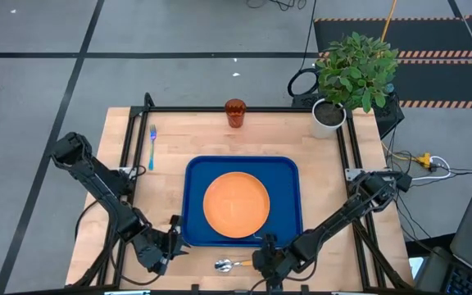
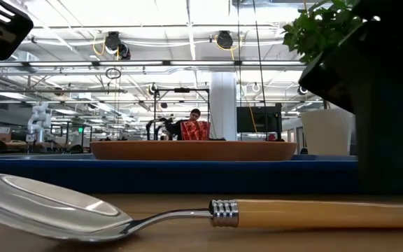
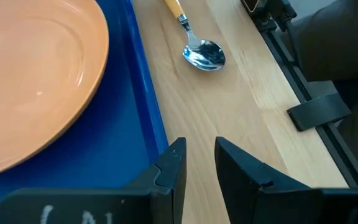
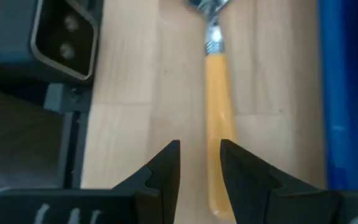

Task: Pick and place plate/cup/fork/spoon on tray
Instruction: Put the yellow spoon on the blue serving tray to the left of the orange plate

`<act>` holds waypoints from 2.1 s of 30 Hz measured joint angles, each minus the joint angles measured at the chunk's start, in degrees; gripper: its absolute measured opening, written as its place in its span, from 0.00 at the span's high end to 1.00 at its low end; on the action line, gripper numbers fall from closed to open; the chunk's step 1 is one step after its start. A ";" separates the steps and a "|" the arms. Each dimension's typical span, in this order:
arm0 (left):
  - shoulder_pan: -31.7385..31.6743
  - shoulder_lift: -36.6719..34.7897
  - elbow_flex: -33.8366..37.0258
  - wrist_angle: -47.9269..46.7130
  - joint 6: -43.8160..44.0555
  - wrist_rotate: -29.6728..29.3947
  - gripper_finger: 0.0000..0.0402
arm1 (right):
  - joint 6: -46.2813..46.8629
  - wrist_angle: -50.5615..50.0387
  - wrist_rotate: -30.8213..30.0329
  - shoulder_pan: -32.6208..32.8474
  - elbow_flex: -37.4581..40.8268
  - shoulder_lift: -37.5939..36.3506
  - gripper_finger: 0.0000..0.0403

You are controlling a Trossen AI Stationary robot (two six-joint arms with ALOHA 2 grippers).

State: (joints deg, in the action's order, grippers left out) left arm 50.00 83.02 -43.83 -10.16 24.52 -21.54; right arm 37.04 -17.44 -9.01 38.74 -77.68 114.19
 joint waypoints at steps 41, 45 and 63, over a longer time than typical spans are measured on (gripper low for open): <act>1.70 0.00 0.02 4.38 -0.64 -0.11 0.78 | 0.34 6.44 -10.75 3.44 0.05 3.43 1.00; 1.88 0.00 0.02 4.32 -0.79 -0.11 0.78 | -1.95 6.61 -11.96 3.29 0.06 3.35 1.00; 1.77 0.00 0.04 4.45 -1.47 -1.51 0.78 | -4.23 4.55 -4.28 3.24 -0.53 -0.35 0.84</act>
State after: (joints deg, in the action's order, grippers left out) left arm 51.77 83.02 -43.79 -5.72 23.05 -23.05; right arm 32.81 -12.89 -13.29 41.98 -78.22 113.84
